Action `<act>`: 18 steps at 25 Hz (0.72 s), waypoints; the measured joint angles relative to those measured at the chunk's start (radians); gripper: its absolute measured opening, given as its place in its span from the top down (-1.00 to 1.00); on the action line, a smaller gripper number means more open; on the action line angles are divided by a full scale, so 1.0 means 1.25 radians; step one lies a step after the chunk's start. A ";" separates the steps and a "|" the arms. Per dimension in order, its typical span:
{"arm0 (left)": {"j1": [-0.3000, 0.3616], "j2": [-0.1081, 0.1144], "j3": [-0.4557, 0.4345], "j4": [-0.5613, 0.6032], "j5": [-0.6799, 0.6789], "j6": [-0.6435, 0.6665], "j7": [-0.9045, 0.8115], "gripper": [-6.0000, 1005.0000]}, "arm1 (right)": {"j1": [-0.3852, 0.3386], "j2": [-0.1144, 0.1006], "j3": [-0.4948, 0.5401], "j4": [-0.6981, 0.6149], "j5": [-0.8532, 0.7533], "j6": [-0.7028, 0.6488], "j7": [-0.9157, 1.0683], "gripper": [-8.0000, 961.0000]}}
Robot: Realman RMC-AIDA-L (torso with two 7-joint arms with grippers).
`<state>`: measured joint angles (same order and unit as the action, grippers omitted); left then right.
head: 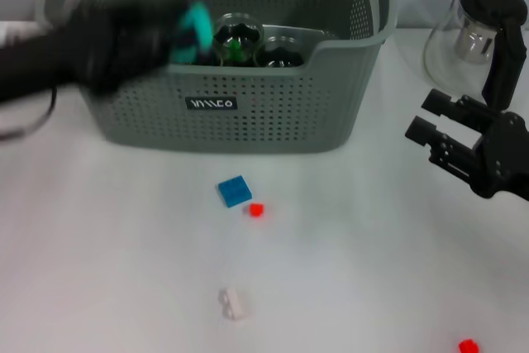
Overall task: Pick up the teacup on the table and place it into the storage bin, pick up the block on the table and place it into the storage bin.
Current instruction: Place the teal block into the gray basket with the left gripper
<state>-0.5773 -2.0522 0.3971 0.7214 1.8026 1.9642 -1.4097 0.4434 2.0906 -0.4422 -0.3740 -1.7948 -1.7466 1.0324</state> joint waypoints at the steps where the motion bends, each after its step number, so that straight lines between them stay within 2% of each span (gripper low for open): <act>1: -0.027 0.009 0.001 0.001 -0.013 -0.025 -0.038 0.06 | 0.001 0.000 0.000 0.001 0.000 0.001 0.000 -0.21; 3: -0.080 0.023 0.014 0.000 -0.019 -0.093 -0.080 0.04 | 0.002 0.000 -0.002 0.001 -0.001 0.003 0.000 -0.21; 5: -0.121 0.029 0.051 -0.002 -0.014 -0.169 -0.087 0.02 | 0.003 0.001 -0.004 0.001 -0.001 0.004 0.000 -0.21; 9: -0.173 0.025 0.240 0.004 -0.009 -0.433 -0.088 -0.01 | 0.004 0.001 -0.006 0.001 -0.002 0.004 0.000 -0.21; 12: -0.181 0.008 0.380 0.007 0.026 -0.651 -0.090 -0.03 | 0.005 0.001 -0.003 0.001 -0.002 0.000 0.001 -0.21; 13: -0.181 0.000 0.407 0.007 0.040 -0.699 -0.092 -0.04 | 0.005 0.001 -0.002 0.001 -0.001 0.000 0.003 -0.21; 15: -0.180 -0.020 0.450 0.011 0.078 -0.797 -0.096 -0.06 | 0.005 0.000 0.000 -0.003 -0.001 -0.001 0.012 -0.21; 18: -0.164 -0.057 0.469 0.038 0.121 -0.892 -0.119 -0.09 | 0.005 -0.004 0.001 -0.007 0.000 -0.006 0.021 -0.21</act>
<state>-0.7823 -2.1229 0.9835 0.7689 1.9534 0.8492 -1.5587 0.4502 2.0859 -0.4410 -0.3826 -1.7951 -1.7535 1.0588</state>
